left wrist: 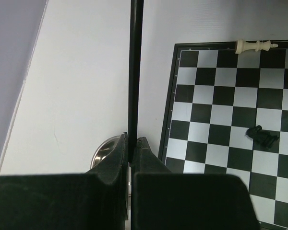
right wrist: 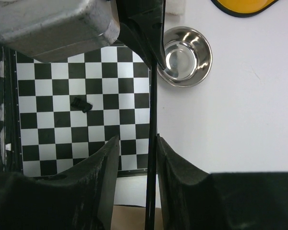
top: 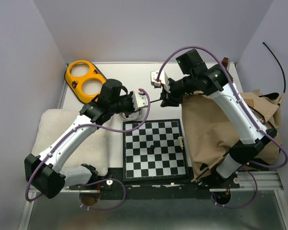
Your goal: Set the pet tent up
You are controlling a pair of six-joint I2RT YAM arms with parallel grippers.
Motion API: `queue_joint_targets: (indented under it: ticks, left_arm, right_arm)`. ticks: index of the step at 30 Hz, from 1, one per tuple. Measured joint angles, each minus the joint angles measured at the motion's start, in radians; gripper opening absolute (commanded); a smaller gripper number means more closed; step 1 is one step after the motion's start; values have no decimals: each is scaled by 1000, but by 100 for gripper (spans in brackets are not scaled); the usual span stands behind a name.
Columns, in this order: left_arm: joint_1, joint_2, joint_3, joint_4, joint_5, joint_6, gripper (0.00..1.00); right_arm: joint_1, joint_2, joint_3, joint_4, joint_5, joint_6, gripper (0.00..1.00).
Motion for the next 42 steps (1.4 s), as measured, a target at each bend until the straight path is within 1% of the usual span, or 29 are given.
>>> queue_joint_targets:
  ticks: [1,7,13,20,21,24,25,26,27,28,29,30,31,32,34,35,36,37,39,40,42]
  left_arm:
    - [0,0,0,1,0,0,0]
    - [0,-14,0,5,-5,15,0]
    - [0,-40,3,10,-6,21,0]
    - [-8,-45,11,9,-5,24,0]
    - [-8,-47,11,10,-5,24,0]
    - [-8,-51,11,10,-5,26,0]
    - [-8,-53,11,10,-5,26,0]
    - [-8,-55,11,11,-5,26,0]
    - [-8,-56,11,11,-4,26,0]
    - [-9,-58,11,10,-3,26,0]
    - [-10,-59,11,9,-4,26,5]
    - [-10,-61,10,9,-4,25,23]
    - [-10,-62,9,9,-4,24,43]
    - [-10,-64,6,12,-4,19,60]
    - [-3,-78,-14,55,14,-21,88]
    - [21,-96,-40,114,43,-61,96]
    - [50,-117,-67,158,66,-107,99]
    - [115,-155,-119,246,95,-187,99]
    - [227,-217,-201,355,118,-306,99]
    - [278,-257,-251,418,102,-359,99]
    - [332,-309,-319,517,53,-416,99]
  right_arm:
    - [6,0,0,4,7,0,45]
    - [42,26,8,37,55,6,45]
    - [84,72,34,48,76,10,42]
    - [115,73,37,74,99,24,41]
    - [117,73,37,78,103,27,39]
    - [121,74,37,90,107,38,30]
    - [122,76,37,96,108,40,24]
    - [123,77,37,105,111,48,11]
    - [123,78,37,111,114,55,1]
    - [123,80,37,117,118,57,1]
    - [123,80,37,122,122,61,1]
    - [123,81,37,124,124,65,1]
    - [123,81,37,124,125,68,1]
    - [123,80,37,125,125,69,1]
    - [125,66,12,157,115,69,1]
    - [128,53,-17,185,109,69,1]
    - [130,34,-52,210,103,69,1]
    - [131,12,-87,225,96,66,1]
    - [135,-25,-133,278,90,58,1]
    - [135,-41,-143,299,81,57,1]
    - [135,-83,-167,296,54,54,1]
